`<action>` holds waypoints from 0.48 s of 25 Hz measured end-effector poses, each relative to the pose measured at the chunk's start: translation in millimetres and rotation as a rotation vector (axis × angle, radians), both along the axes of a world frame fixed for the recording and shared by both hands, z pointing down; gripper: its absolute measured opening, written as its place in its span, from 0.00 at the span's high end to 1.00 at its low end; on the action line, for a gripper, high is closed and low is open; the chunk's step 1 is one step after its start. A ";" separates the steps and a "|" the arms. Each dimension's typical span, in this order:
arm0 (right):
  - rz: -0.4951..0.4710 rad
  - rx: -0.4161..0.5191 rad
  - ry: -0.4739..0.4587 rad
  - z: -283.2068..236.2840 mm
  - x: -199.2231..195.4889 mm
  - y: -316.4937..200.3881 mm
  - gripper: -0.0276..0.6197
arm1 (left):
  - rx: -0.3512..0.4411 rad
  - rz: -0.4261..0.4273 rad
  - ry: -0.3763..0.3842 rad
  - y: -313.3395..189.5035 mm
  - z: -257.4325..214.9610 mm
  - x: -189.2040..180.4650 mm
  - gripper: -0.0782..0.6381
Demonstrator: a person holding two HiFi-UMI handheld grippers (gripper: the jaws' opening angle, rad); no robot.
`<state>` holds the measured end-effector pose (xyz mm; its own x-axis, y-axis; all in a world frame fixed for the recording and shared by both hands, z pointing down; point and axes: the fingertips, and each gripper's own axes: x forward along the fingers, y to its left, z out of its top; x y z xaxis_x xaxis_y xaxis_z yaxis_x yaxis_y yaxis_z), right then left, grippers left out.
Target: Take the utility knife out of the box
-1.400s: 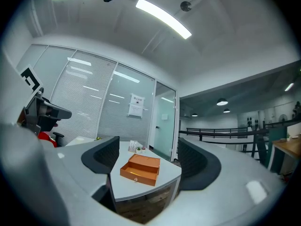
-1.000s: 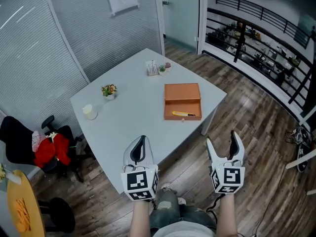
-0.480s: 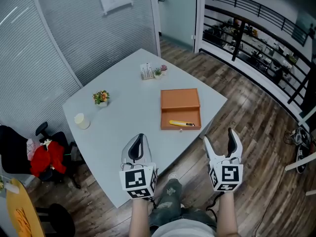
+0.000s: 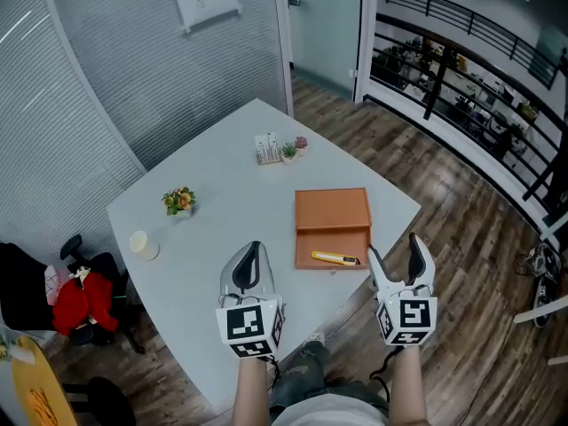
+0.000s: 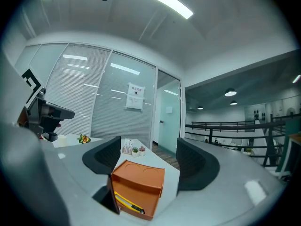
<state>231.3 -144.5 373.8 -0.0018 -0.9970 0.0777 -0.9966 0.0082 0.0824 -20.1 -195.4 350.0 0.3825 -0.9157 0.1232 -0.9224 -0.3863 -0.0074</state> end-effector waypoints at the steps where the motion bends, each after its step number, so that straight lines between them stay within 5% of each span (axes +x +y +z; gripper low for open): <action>1: -0.004 0.000 -0.001 0.3 0.2 -8.6 0.34 | -0.002 -0.001 0.000 -8.3 0.9 0.2 0.89; 12: -0.103 -0.094 0.006 27.9 -13.7 -83.0 0.36 | -0.083 -0.018 -0.007 -71.6 34.2 -5.8 0.89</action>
